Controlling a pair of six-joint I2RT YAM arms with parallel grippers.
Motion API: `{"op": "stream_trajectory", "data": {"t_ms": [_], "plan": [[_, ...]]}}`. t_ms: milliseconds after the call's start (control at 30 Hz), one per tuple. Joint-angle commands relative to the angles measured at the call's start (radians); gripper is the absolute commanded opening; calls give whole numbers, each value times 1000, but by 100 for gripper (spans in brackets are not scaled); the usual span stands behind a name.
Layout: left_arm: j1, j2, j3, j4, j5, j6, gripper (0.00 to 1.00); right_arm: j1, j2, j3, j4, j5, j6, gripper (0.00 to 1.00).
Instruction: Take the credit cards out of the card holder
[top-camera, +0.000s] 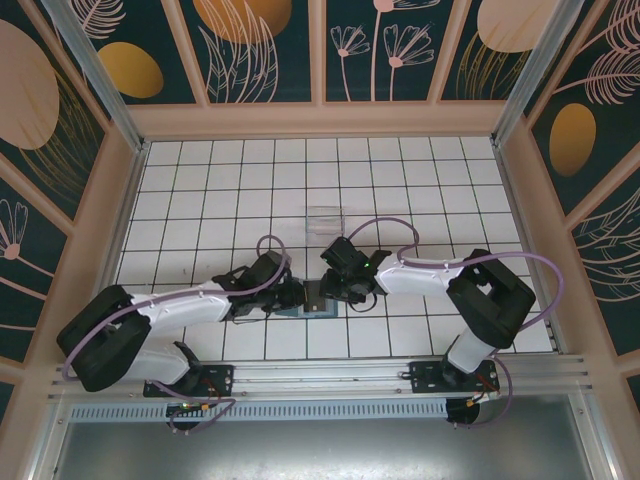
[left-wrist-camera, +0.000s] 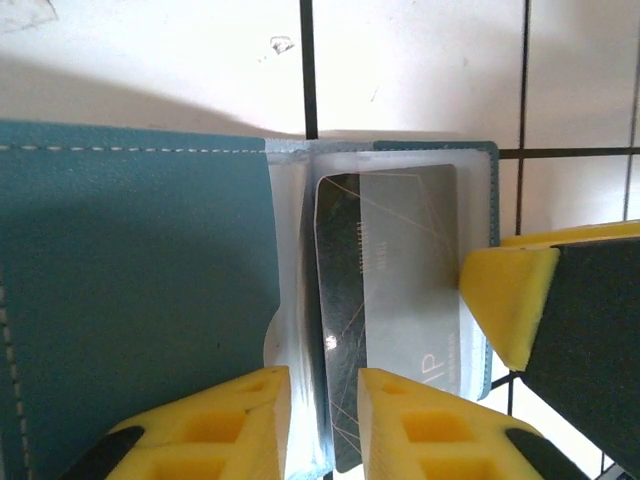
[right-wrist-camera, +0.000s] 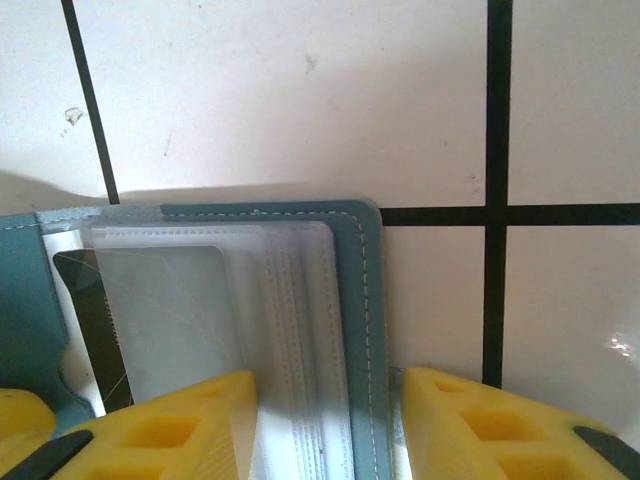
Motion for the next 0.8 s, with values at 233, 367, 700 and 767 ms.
{"op": "stream_trajectory", "data": {"t_ms": [233,367,700,767], "plan": [[74,-64,-149,282,107,-36,38,-7,-1,-7,-20,13,13,43],[108,-52,-197,397,203,-39,38,-3,4,0,-26,17,12,43],[137,44,-231,532,307,-53,36,3,9,3,-29,20,16,43],[139,67,-228,532,312,-52,35,4,9,3,-29,22,16,43]]}}
